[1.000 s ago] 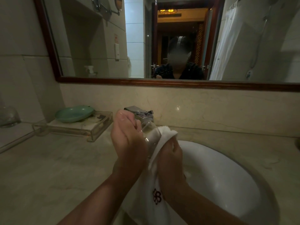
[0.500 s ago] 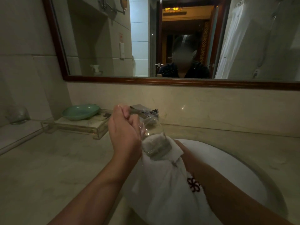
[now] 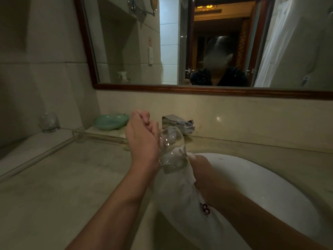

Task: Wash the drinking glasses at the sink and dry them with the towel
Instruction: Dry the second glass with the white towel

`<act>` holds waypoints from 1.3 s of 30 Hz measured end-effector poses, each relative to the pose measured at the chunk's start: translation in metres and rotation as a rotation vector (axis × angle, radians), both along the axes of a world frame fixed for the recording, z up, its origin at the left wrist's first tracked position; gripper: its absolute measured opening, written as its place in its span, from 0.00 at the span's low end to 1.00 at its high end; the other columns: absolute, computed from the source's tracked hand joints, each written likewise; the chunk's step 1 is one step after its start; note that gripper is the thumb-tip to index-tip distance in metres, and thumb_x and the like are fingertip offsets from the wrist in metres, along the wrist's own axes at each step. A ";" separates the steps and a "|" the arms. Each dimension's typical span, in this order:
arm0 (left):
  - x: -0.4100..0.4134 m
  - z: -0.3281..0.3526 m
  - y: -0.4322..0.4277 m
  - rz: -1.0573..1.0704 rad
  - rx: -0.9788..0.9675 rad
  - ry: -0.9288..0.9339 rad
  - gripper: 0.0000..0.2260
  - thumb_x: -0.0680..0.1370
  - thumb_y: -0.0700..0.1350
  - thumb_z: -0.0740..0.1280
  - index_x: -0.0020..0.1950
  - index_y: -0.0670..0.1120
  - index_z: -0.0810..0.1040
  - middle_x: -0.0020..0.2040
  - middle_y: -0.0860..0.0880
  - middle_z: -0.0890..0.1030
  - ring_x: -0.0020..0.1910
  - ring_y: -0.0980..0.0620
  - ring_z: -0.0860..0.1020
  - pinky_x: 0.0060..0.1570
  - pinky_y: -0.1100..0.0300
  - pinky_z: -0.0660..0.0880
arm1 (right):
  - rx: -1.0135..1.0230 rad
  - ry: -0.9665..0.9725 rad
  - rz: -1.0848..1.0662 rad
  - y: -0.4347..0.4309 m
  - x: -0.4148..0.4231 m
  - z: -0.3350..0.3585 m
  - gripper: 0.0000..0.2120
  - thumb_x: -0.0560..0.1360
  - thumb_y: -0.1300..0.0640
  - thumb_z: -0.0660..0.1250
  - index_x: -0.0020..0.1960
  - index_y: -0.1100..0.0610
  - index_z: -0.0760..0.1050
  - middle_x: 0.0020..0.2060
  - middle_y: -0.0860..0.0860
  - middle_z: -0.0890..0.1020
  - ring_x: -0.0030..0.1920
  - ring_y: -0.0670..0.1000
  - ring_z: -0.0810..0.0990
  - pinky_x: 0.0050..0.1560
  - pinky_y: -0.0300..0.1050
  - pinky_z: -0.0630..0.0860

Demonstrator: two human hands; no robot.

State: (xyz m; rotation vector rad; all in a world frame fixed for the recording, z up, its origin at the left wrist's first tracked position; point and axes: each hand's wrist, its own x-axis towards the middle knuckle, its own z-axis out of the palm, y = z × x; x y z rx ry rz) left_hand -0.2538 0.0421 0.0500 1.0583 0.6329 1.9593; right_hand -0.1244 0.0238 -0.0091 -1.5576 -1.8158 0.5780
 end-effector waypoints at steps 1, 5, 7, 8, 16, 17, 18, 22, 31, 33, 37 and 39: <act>-0.010 0.003 -0.001 0.043 0.021 0.070 0.16 0.84 0.47 0.51 0.37 0.51 0.66 0.27 0.45 0.57 0.23 0.49 0.55 0.23 0.54 0.52 | -0.054 -0.007 -0.011 0.006 -0.012 -0.001 0.20 0.84 0.53 0.57 0.67 0.65 0.75 0.61 0.61 0.80 0.58 0.57 0.80 0.58 0.45 0.72; -0.064 0.013 0.000 0.187 0.108 0.284 0.17 0.86 0.42 0.49 0.38 0.49 0.66 0.28 0.53 0.63 0.26 0.55 0.60 0.25 0.61 0.57 | -0.168 0.055 0.076 0.011 -0.068 0.008 0.12 0.83 0.58 0.63 0.60 0.65 0.79 0.57 0.62 0.82 0.56 0.56 0.82 0.51 0.42 0.73; -0.097 0.018 -0.001 0.296 0.160 0.392 0.16 0.85 0.42 0.50 0.39 0.49 0.67 0.28 0.54 0.65 0.27 0.54 0.62 0.27 0.62 0.61 | -0.165 -0.117 0.223 0.024 -0.096 0.012 0.09 0.67 0.62 0.80 0.42 0.61 0.81 0.38 0.56 0.83 0.38 0.51 0.83 0.37 0.40 0.76; -0.115 0.020 0.001 0.363 0.169 0.436 0.16 0.85 0.43 0.50 0.39 0.50 0.67 0.29 0.53 0.66 0.27 0.54 0.63 0.27 0.62 0.61 | -0.219 -0.047 0.278 0.029 -0.111 0.020 0.12 0.65 0.60 0.82 0.38 0.57 0.79 0.33 0.52 0.79 0.31 0.49 0.79 0.31 0.40 0.75; -0.240 0.016 0.008 0.801 0.132 0.409 0.15 0.85 0.41 0.51 0.41 0.48 0.68 0.32 0.51 0.69 0.30 0.56 0.68 0.35 0.59 0.66 | 0.192 0.140 0.230 0.058 -0.217 0.036 0.09 0.71 0.54 0.71 0.34 0.56 0.76 0.31 0.47 0.80 0.34 0.42 0.77 0.40 0.41 0.75; -0.255 0.015 0.008 0.866 0.133 0.387 0.15 0.85 0.39 0.51 0.42 0.48 0.68 0.33 0.52 0.69 0.31 0.58 0.68 0.35 0.60 0.67 | 0.220 0.098 0.177 0.060 -0.225 0.026 0.09 0.72 0.54 0.72 0.36 0.54 0.75 0.34 0.46 0.79 0.35 0.41 0.75 0.40 0.38 0.71; -0.269 0.014 0.009 0.922 0.135 0.390 0.15 0.86 0.39 0.51 0.42 0.48 0.68 0.33 0.52 0.69 0.31 0.57 0.68 0.36 0.58 0.67 | 0.224 0.009 0.172 0.063 -0.230 0.014 0.07 0.74 0.52 0.71 0.40 0.52 0.75 0.38 0.46 0.78 0.39 0.42 0.76 0.42 0.37 0.70; -0.316 -0.009 0.028 1.044 0.117 0.509 0.15 0.87 0.47 0.50 0.43 0.47 0.68 0.33 0.54 0.68 0.31 0.57 0.67 0.35 0.52 0.66 | 0.201 -0.316 0.230 0.076 -0.253 -0.016 0.17 0.67 0.37 0.61 0.38 0.50 0.76 0.38 0.43 0.78 0.42 0.45 0.78 0.49 0.42 0.77; -0.377 -0.034 0.101 1.011 -0.027 0.587 0.13 0.86 0.44 0.52 0.44 0.44 0.69 0.33 0.52 0.67 0.31 0.64 0.68 0.34 0.69 0.64 | 0.225 -0.705 0.235 0.089 -0.303 -0.026 0.27 0.74 0.35 0.49 0.63 0.46 0.76 0.59 0.48 0.78 0.60 0.53 0.76 0.60 0.50 0.69; -0.383 -0.037 0.118 0.975 -0.031 0.589 0.13 0.86 0.44 0.52 0.44 0.44 0.69 0.34 0.52 0.67 0.30 0.63 0.67 0.34 0.68 0.65 | 0.181 -0.690 0.252 0.100 -0.311 -0.027 0.25 0.74 0.36 0.50 0.60 0.46 0.77 0.58 0.46 0.79 0.60 0.52 0.77 0.62 0.49 0.68; -0.395 -0.046 0.151 0.938 -0.066 0.622 0.13 0.87 0.42 0.52 0.44 0.44 0.68 0.34 0.53 0.67 0.30 0.63 0.67 0.33 0.69 0.64 | 0.138 -0.677 0.245 0.116 -0.324 -0.026 0.23 0.74 0.39 0.52 0.59 0.46 0.78 0.57 0.46 0.79 0.60 0.51 0.77 0.63 0.51 0.68; -0.398 -0.051 0.163 0.926 -0.073 0.662 0.13 0.88 0.42 0.53 0.44 0.44 0.68 0.33 0.54 0.67 0.30 0.64 0.68 0.32 0.67 0.63 | 0.132 -0.637 0.232 0.123 -0.328 -0.023 0.22 0.74 0.39 0.53 0.58 0.46 0.78 0.56 0.45 0.80 0.60 0.51 0.78 0.63 0.51 0.67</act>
